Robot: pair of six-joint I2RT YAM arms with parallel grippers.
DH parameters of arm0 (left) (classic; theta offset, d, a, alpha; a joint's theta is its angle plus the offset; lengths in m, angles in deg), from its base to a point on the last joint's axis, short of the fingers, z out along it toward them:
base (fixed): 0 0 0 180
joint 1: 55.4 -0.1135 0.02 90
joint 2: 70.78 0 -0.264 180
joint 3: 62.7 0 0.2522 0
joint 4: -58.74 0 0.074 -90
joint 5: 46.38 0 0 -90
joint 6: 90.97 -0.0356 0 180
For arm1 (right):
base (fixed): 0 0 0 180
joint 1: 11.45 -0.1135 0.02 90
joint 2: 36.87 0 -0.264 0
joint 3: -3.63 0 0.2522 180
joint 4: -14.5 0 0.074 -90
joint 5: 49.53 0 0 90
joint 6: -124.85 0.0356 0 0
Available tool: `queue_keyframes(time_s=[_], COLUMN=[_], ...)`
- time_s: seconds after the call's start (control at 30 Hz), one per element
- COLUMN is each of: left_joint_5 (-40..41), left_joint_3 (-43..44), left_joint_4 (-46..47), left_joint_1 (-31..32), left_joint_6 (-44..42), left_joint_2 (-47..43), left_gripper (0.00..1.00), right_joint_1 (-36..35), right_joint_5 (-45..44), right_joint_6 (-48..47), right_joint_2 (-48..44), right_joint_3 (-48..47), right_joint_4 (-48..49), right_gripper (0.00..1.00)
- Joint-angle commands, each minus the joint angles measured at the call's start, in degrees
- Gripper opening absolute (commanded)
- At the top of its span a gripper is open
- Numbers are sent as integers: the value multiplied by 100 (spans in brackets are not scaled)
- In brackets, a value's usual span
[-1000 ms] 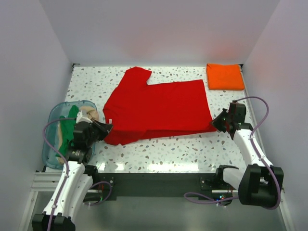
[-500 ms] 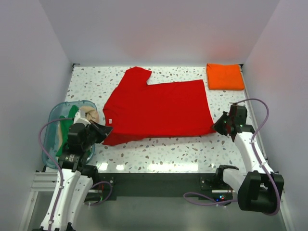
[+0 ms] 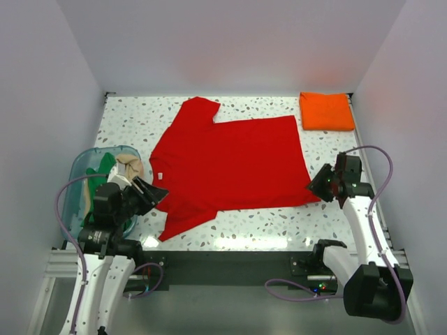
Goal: Fold and stack the t-shirts
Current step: Flatten the tshirt out
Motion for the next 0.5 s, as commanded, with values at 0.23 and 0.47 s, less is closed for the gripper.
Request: queue_keyframes(time_s=[0.23, 0.47], left_joint_5=[506, 1893], left_joint_3=[603, 2324], left_joint_4=[2644, 3173], left_joint_1=[50, 507], left_joint_6=[-231, -363], left_joint_2=[2979, 5713], left_gripper=[44, 38], right_joint_1=[-320, -1129], right_joint_5=[265, -641], right_joint_6=[-258, -434], right_joint_2=[914, 3040], right_joint_3=[-1124, -2408], right_joint_4=[1335, 2013], right_gripper=[51, 52])
